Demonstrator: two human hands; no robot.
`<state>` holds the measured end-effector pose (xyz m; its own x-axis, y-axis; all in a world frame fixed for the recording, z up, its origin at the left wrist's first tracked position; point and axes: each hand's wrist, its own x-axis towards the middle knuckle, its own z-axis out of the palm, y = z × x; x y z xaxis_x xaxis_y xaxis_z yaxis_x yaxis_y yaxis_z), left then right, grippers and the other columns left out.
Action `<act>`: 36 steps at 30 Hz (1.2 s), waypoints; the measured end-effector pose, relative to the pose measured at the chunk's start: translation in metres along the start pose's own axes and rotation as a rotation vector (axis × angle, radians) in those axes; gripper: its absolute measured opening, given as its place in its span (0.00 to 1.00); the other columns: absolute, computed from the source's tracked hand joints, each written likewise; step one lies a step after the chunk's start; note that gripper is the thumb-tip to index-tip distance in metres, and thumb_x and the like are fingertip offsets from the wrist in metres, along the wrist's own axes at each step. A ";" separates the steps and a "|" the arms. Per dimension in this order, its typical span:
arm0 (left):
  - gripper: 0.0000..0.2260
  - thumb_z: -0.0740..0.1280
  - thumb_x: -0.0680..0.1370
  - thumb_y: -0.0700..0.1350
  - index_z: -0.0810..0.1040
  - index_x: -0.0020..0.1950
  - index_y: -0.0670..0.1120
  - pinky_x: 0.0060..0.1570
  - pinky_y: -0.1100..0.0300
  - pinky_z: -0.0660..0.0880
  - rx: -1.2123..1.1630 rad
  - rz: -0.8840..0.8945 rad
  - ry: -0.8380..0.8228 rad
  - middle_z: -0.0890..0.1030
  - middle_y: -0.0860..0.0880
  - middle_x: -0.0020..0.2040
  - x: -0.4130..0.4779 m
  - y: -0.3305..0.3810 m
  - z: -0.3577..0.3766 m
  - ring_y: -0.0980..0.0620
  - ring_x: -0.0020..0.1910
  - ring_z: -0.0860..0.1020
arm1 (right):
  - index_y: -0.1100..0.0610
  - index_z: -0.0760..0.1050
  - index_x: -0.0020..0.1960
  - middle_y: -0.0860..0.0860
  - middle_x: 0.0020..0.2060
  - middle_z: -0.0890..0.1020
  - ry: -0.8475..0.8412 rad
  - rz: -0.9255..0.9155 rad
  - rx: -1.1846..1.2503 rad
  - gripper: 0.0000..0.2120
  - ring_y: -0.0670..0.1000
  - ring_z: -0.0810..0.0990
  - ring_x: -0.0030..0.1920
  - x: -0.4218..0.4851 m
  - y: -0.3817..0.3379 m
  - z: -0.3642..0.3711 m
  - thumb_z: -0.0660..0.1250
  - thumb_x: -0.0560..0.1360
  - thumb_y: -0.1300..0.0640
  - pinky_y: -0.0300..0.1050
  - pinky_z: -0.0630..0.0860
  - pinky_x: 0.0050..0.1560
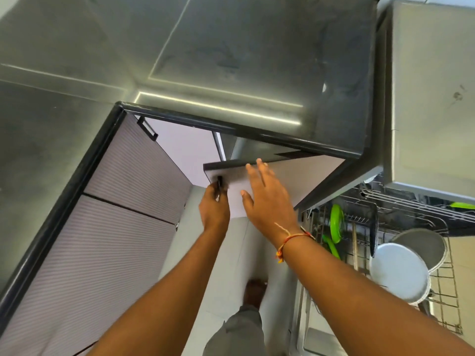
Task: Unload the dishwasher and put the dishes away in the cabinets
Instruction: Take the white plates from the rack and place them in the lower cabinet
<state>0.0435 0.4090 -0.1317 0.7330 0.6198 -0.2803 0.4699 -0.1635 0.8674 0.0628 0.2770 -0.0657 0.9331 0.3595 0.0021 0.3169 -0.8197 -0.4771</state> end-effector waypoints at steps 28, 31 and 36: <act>0.48 0.59 0.76 0.68 0.32 0.78 0.45 0.77 0.51 0.38 0.952 0.675 -0.515 0.30 0.48 0.78 -0.258 -0.053 -0.006 0.49 0.76 0.30 | 0.50 0.35 0.80 0.47 0.79 0.36 -0.297 0.110 -0.376 0.32 0.51 0.37 0.79 -0.223 0.112 -0.077 0.43 0.83 0.40 0.56 0.43 0.79; 0.49 0.60 0.74 0.69 0.31 0.77 0.46 0.77 0.49 0.38 0.951 0.773 -0.539 0.30 0.48 0.78 -0.261 -0.039 0.007 0.49 0.76 0.30 | 0.50 0.34 0.80 0.46 0.78 0.35 -0.299 0.107 -0.398 0.32 0.51 0.37 0.79 -0.228 0.124 -0.083 0.42 0.82 0.39 0.56 0.43 0.78; 0.51 0.62 0.73 0.69 0.34 0.79 0.45 0.77 0.47 0.40 0.984 0.877 -0.583 0.32 0.48 0.78 -0.271 -0.017 0.020 0.48 0.77 0.31 | 0.50 0.36 0.80 0.46 0.79 0.37 -0.296 0.112 -0.431 0.32 0.52 0.38 0.79 -0.234 0.126 -0.087 0.42 0.82 0.38 0.57 0.45 0.78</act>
<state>-0.1529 0.2286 -0.0791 0.9378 -0.3132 -0.1494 -0.2632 -0.9226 0.2820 -0.1011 0.0502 -0.0497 0.8969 0.3190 -0.3062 0.3175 -0.9466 -0.0563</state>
